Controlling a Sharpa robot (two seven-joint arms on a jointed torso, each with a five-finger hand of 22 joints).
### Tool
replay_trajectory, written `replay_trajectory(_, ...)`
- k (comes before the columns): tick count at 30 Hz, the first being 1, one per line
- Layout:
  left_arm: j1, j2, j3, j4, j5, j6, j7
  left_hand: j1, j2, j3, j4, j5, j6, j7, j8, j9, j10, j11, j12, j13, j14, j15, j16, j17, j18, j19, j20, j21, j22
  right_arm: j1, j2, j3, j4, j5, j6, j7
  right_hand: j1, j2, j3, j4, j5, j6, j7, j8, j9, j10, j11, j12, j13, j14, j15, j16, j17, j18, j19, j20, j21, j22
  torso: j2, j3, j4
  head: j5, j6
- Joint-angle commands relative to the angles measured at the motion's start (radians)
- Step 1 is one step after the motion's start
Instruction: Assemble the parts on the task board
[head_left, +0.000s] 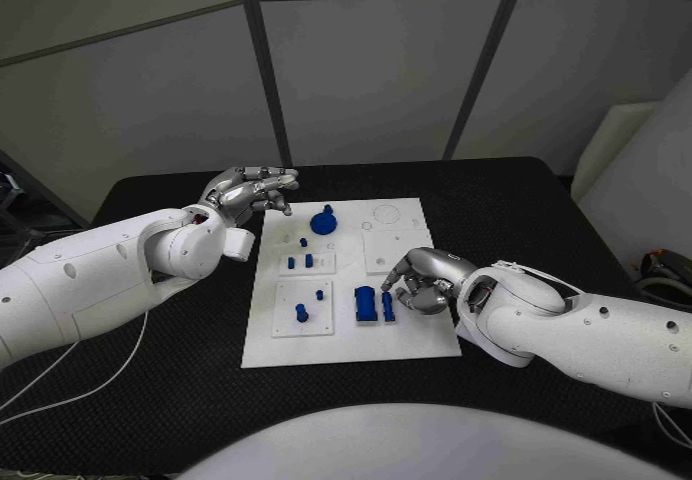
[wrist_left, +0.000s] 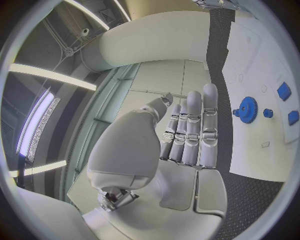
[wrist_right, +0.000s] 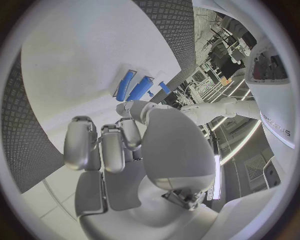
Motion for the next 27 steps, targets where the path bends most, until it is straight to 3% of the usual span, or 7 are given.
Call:
replay_trajectory(1,0.002,0.0,0.001,0.002,0.001,0.011,0.005,0.003,0.007,-0.003,-0.003,0.003,-0.005,0.002,0.005,-0.001,-0.007,-0.001,0.006,-0.001,-0.008,-0.001,0.004,-0.001,0.006,-0.004,0.005,-0.004,-0.001,0.001,0.002,0.0,-0.002,-0.008,0.036,-0.024,-0.012,0.0,0.009,-0.004,0.006,0.007,0.0,-0.004,-0.002,0.001,0.001,0.006,0.0,0.067,0.004,0.004,0.078,-0.008,-0.003,0.002,0.006,0.001,0.0,0.0002,0.0002,-0.001,0.0)
replay_trajectory(22,0.002,-0.002,0.001,0.003,0.0,0.011,0.005,0.004,0.008,-0.002,-0.004,0.003,-0.005,0.002,0.005,-0.001,-0.007,-0.001,0.007,-0.001,-0.009,-0.001,0.004,-0.002,0.006,-0.004,0.004,-0.004,-0.001,0.0,0.011,0.0,-0.005,-0.001,0.067,-0.034,-0.031,-0.003,0.012,-0.009,-0.002,0.016,0.0,-0.003,-0.001,0.004,0.002,0.009,0.002,0.067,0.004,0.005,0.079,-0.008,-0.002,0.003,0.007,0.003,-0.001,0.0001,-0.0007,-0.001,0.0)
replay_trajectory(25,0.002,-0.002,0.001,0.003,0.0,0.011,0.005,0.004,0.008,-0.002,-0.004,0.003,-0.005,0.002,0.005,-0.001,-0.007,-0.001,0.007,-0.001,-0.009,-0.001,0.004,-0.002,0.006,-0.004,0.004,-0.004,-0.001,0.0,0.012,0.0,-0.01,-0.011,0.034,-0.039,-0.072,-0.013,-0.031,0.005,-0.068,0.002,0.008,-0.012,-0.005,0.006,0.008,0.01,0.0,0.067,0.01,0.005,0.079,-0.009,-0.004,0.008,0.005,0.0,-0.001,-0.0004,-0.0004,-0.002,0.0)
replay_trajectory(27,0.002,-0.002,0.001,0.003,0.0,0.011,0.005,0.004,0.008,-0.002,-0.004,0.003,-0.005,0.002,0.005,-0.001,-0.007,-0.001,0.007,-0.001,-0.009,-0.001,0.004,-0.002,0.006,-0.004,0.004,-0.004,-0.001,0.0,0.014,0.0,-0.014,-0.02,0.005,-0.041,-0.102,-0.02,-0.09,0.019,-0.191,-0.061,0.008,-0.019,-0.013,0.007,0.016,0.008,-0.004,0.068,0.015,0.006,0.08,-0.009,-0.004,0.014,0.003,-0.001,-0.001,-0.0004,-0.0003,-0.002,0.0)
